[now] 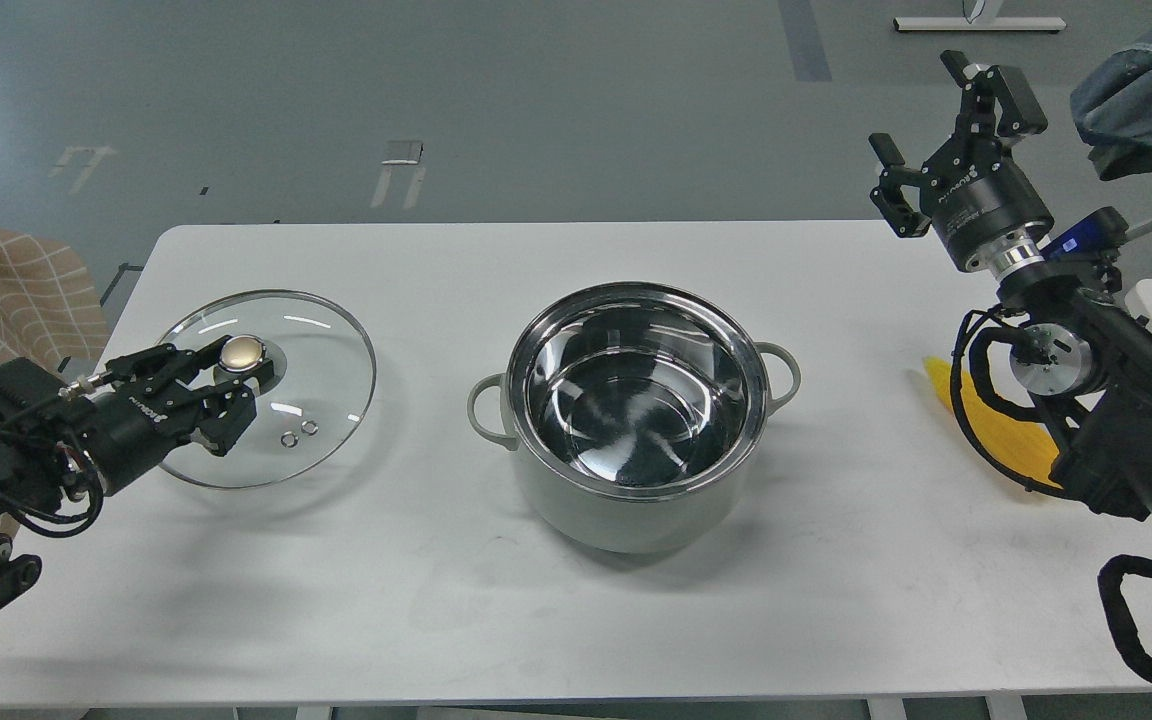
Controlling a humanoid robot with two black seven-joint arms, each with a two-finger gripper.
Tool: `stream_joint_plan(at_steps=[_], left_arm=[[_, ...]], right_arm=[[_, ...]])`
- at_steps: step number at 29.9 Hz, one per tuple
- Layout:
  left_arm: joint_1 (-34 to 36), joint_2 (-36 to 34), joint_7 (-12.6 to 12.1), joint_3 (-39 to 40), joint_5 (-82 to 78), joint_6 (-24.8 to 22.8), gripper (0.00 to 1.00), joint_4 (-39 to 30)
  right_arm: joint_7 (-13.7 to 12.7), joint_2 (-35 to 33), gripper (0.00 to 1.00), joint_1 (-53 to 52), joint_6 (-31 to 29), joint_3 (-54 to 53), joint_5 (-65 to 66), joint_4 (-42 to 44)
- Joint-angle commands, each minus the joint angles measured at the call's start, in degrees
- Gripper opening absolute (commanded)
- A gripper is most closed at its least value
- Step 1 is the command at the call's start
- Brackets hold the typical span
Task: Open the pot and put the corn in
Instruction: 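Lower the glass lid onto the table beside the pot, then release the lid and raise the left gripper away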
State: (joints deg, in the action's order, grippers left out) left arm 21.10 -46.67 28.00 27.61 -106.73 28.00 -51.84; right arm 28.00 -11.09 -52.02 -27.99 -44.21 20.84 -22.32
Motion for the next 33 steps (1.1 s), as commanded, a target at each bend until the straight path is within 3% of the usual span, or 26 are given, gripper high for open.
stream_joint_plan(at_steps=[1,8,16,25,26,27,31,33], left_arm=[[-0.1,1.66,0.0,-0.1,0.12,0.0,0.13,2.08],[-0.45,4.22,0.0,-0.45,2.4,0.0,0.15,4.38],[-1.06,4.31,0.0,-0.8,2.58,0.0,0.39,4.64],[-1.68,5.45,0.0,-0.8,3.19,0.0,0.46,6.58],[-1.68,5.54,0.0,-0.8,3.54,0.0,0.58,6.66],[-1.68,5.54,0.0,-0.72,4.06,0.0,0.79,6.66],[-1.59,5.54,0.0,-0.72,5.74,0.0,0.85,6.66],[-1.59,5.45,0.0,-0.72,5.83,0.0,0.95,6.58]], right_arm=[[0.0,-0.07,0.99,0.08,-0.01,0.09,0.08,0.08],[0.0,-0.34,0.99,0.43,-0.01,0.79,-0.01,0.0],[0.0,-0.34,0.99,0.43,-0.01,1.05,0.08,0.0],[0.0,-0.34,0.99,0.43,-0.01,1.05,-0.01,0.0],[0.0,-0.34,0.99,0.34,-0.01,1.05,0.08,0.0],[0.0,-0.34,0.99,0.43,-0.01,1.05,0.08,0.0],[0.0,-0.34,0.99,0.43,-0.01,1.05,0.08,0.0],[0.0,-0.34,0.99,0.43,-0.01,1.05,0.08,0.0]])
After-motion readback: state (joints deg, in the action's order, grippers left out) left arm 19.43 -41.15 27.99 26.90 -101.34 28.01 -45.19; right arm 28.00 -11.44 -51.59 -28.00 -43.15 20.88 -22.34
